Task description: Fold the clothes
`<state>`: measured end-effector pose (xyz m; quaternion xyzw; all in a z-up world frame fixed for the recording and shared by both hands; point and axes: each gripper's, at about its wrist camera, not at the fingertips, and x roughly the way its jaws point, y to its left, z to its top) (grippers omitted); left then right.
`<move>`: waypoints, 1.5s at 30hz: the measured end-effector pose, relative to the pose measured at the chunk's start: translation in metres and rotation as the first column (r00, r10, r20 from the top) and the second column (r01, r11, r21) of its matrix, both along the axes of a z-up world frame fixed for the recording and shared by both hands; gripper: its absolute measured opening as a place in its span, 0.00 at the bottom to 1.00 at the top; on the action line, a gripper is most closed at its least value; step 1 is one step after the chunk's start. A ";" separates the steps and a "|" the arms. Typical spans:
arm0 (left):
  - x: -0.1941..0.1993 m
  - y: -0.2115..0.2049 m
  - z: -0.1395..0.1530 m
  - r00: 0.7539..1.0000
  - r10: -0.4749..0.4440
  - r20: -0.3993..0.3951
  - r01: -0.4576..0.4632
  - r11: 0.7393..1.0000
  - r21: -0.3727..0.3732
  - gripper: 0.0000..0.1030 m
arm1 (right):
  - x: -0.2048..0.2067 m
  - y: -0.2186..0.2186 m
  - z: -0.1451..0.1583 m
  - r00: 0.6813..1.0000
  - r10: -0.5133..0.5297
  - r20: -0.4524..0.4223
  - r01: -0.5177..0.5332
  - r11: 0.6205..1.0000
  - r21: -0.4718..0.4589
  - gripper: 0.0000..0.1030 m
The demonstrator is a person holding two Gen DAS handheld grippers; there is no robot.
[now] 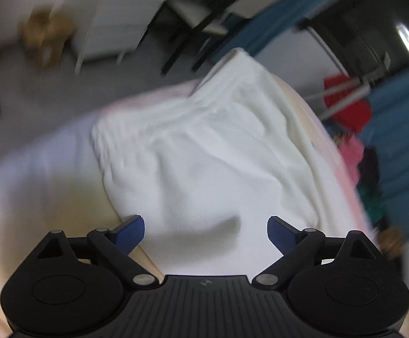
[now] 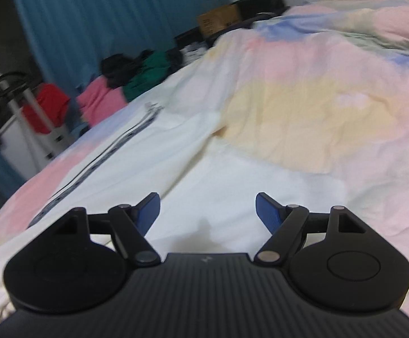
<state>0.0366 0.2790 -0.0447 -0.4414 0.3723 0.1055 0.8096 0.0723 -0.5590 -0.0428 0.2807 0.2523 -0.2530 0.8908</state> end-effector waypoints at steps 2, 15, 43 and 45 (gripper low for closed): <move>-0.009 0.008 -0.007 0.998 0.057 0.015 -0.056 0.996 -0.063 0.93 | -0.007 -0.011 -0.003 0.998 -0.070 0.002 0.070 0.997 0.032 0.74; -0.013 0.026 -0.028 0.986 0.153 0.064 -0.137 0.970 -0.203 0.85 | -0.051 -0.056 -0.027 0.929 -0.367 0.050 0.335 0.891 0.307 0.74; -0.005 0.012 -0.048 0.987 0.137 0.085 -0.094 0.918 -0.386 0.67 | 0.001 -0.065 -0.070 0.977 -0.214 0.011 0.191 0.893 0.409 0.44; -0.001 0.017 -0.050 0.983 0.168 0.079 -0.123 0.908 -0.400 0.64 | 0.001 -0.073 -0.086 0.973 -0.226 -0.040 0.221 0.871 0.438 0.44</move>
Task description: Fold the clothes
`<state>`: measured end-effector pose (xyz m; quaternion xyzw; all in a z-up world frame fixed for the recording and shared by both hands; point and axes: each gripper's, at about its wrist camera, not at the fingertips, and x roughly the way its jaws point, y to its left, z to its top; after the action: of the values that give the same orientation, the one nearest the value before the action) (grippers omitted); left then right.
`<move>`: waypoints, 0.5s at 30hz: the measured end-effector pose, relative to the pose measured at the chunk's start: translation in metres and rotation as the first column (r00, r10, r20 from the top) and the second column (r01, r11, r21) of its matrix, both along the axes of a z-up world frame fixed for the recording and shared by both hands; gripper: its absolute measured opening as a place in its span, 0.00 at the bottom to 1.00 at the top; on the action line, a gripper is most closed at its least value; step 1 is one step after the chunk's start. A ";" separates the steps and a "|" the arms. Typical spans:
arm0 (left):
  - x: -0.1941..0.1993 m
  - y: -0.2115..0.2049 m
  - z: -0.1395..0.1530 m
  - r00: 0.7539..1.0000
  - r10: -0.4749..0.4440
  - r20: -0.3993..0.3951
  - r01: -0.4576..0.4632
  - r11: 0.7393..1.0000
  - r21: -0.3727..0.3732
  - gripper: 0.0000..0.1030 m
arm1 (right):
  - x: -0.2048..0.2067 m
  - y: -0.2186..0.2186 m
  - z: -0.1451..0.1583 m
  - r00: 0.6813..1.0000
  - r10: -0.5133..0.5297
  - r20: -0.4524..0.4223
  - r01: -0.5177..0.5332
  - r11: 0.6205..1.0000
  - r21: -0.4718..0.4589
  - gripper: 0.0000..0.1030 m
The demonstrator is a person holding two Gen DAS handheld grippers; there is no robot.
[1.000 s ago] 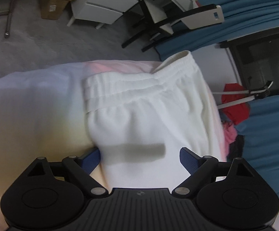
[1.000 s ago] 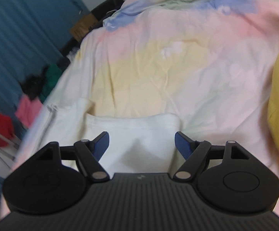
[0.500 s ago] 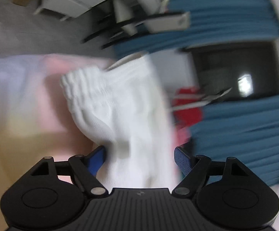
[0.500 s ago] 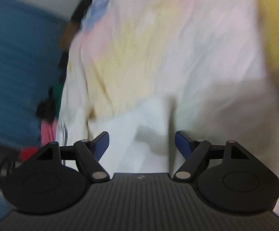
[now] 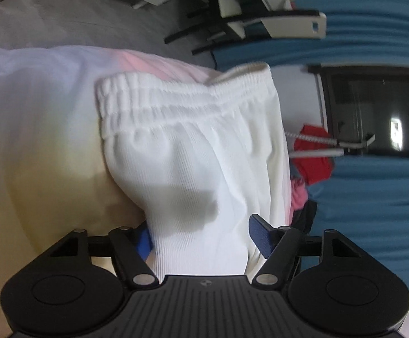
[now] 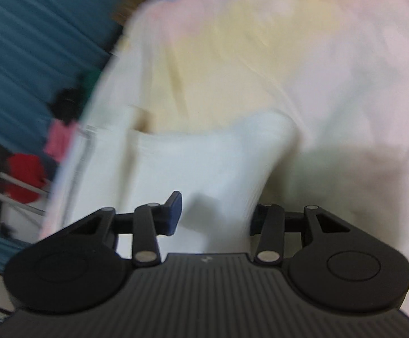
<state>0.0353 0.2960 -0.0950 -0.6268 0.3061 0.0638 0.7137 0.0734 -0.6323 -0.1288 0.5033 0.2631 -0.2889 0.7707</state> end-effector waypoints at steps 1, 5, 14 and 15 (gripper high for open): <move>0.001 0.002 -0.001 1.000 0.011 -0.001 -0.011 1.000 -0.005 0.61 | 0.001 -0.003 -0.003 1.000 0.000 0.002 0.000 1.000 0.002 0.32; 0.007 0.005 -0.003 1.000 0.022 -0.015 -0.022 1.000 0.018 0.42 | 0.010 0.002 0.014 0.998 0.058 -0.005 -0.058 0.989 -0.138 0.06; -0.004 -0.008 0.036 0.994 -0.051 0.094 0.028 0.973 0.230 0.07 | -0.013 -0.002 0.047 0.987 -0.057 0.153 0.085 0.979 -0.183 0.05; -0.008 -0.011 0.041 0.991 -0.061 0.116 0.032 0.970 0.240 0.07 | -0.015 -0.002 0.049 0.985 -0.069 0.158 0.099 0.975 -0.197 0.05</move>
<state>0.0277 0.2846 -0.0543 -0.5321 0.2665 0.0448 0.8024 0.0580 -0.6342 -0.0796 0.4526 0.1518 -0.3081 0.8229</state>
